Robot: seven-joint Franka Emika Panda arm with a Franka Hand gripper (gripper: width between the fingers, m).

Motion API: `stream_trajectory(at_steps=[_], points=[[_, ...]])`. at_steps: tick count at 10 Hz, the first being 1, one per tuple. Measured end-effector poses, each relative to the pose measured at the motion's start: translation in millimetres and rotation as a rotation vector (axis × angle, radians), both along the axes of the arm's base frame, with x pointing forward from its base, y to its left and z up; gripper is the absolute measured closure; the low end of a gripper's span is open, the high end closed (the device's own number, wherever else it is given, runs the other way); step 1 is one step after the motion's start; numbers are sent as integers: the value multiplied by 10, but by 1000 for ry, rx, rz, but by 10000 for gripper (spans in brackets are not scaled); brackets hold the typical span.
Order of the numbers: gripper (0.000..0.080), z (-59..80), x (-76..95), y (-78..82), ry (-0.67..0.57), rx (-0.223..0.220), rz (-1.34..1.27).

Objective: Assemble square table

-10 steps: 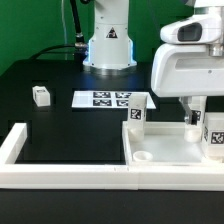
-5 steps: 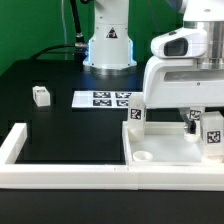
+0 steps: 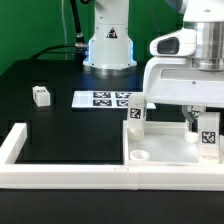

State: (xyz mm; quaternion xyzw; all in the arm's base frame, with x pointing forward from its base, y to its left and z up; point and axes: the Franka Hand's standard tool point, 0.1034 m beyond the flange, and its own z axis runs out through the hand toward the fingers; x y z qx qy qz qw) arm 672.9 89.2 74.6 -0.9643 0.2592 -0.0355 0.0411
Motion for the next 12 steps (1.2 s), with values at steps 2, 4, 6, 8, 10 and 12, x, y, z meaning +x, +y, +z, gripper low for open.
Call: stream_trajectory(at_steps=[2,4,6,8,10,12], points=[[508,-2,-20,129,49,30,-309],[508,-22,16,163,73,81,-642],[508,-32,44,197,60,133,-937],[508,-30,45,192,62,137,-995],[413,-34,32,201,52,117,-903],[243,-55,-32,251,26,38,-610]])
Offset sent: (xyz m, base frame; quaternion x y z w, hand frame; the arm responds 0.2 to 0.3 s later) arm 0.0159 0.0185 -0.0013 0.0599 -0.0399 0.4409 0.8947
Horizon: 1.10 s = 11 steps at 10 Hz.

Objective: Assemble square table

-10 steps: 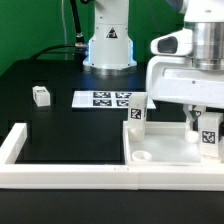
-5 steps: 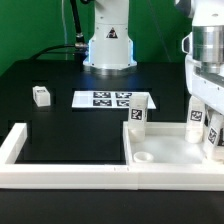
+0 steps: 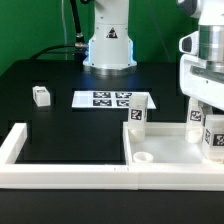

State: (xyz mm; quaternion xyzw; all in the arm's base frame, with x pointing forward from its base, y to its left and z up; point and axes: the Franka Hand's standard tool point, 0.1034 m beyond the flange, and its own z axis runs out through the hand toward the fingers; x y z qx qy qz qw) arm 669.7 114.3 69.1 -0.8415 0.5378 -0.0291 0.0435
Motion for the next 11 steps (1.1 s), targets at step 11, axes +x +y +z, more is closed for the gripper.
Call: stream_trajectory(at_steps=[11], points=[[319,45,102,-158,-80,-59,706]])
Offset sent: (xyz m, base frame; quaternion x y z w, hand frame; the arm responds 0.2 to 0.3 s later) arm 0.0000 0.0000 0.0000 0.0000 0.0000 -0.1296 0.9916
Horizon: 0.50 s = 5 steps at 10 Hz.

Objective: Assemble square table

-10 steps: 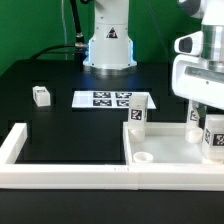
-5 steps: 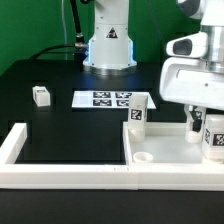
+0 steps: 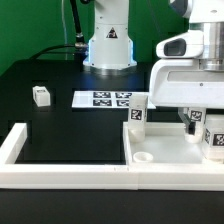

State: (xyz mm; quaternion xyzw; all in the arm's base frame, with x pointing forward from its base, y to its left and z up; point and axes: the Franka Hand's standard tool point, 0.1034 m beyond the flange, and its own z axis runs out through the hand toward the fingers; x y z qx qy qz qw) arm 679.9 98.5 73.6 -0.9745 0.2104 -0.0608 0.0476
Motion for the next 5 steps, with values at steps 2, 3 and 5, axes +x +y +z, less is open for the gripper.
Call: stream_trajectory(at_steps=[2,3,5], points=[[512,-5,-2,3,10,22,-143],[512,-6,-2,-9,15,30,-204],[510,-11,-6,-23,25,48,-345]])
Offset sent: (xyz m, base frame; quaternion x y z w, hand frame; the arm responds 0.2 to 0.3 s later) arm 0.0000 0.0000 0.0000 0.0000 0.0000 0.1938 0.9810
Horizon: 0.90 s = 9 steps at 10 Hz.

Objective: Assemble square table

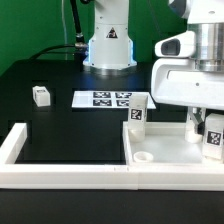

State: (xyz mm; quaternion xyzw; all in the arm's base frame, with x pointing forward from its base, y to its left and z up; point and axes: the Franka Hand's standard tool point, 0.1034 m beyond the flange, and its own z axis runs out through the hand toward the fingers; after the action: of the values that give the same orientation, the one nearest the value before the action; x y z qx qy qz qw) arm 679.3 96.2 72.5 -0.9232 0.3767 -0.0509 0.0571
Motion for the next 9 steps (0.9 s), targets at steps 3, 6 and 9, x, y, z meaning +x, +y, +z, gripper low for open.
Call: stream_trajectory(at_steps=[3,6,9], points=[[510,-10,-4,-68,45,75,-371],[507,-37,-26,-66,85,157,-780],[500,-37,-26,-66,85,157,-780]])
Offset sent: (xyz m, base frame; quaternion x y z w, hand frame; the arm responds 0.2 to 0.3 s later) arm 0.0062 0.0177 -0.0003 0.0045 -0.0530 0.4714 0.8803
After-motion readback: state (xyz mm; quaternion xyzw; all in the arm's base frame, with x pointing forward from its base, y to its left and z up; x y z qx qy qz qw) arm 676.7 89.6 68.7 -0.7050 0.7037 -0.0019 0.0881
